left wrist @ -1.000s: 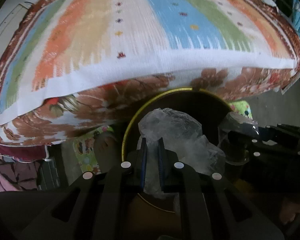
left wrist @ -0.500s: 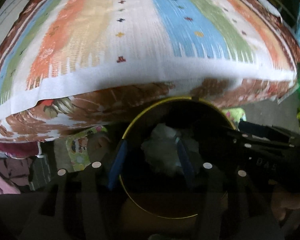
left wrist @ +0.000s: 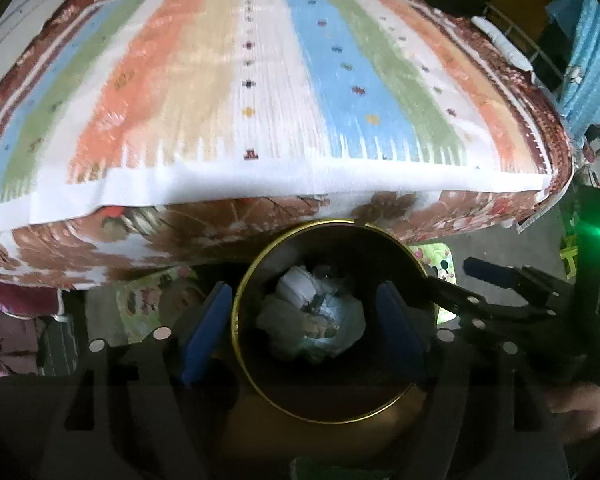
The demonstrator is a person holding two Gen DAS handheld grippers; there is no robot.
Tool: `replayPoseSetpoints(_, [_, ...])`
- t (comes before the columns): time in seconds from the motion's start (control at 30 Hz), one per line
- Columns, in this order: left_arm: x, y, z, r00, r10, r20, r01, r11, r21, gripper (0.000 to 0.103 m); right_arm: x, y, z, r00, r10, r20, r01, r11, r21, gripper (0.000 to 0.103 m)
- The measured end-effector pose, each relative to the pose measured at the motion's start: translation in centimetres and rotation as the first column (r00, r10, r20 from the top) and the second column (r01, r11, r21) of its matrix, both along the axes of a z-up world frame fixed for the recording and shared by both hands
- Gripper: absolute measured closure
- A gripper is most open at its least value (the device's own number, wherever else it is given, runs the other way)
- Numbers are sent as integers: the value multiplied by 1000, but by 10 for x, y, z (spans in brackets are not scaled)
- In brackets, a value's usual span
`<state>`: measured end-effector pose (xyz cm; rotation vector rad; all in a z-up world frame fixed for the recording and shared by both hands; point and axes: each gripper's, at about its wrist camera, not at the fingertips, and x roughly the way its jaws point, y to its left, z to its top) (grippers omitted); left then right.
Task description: Collect trash
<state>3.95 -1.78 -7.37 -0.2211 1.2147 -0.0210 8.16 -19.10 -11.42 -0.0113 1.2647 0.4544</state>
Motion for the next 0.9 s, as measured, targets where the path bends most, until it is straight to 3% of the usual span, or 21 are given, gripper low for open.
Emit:
replayPoseSetpoints(0.27, [-43, -4, 41, 995, -39, 97, 41, 999, -25, 17, -37, -16, 44, 995, 43, 92, -48, 998, 50, 18])
replayPoseSetpoints(0.57, [-79, -4, 67, 979, -20, 201, 24, 1000, -18, 11, -81, -29, 84, 968, 87, 236, -94, 995, 17, 9])
replayPoseSetpoints(0.67, [-88, -8, 77, 965, -40, 260, 44, 999, -9, 6, -91, -33, 94, 954, 98, 283, -117, 992, 49, 9])
replayPoseSetpoints(0.9, [-80, -13, 53, 971, -53, 233, 47, 998, 29, 6, -84, -44, 78, 968, 53, 245, -66, 997, 46, 9])
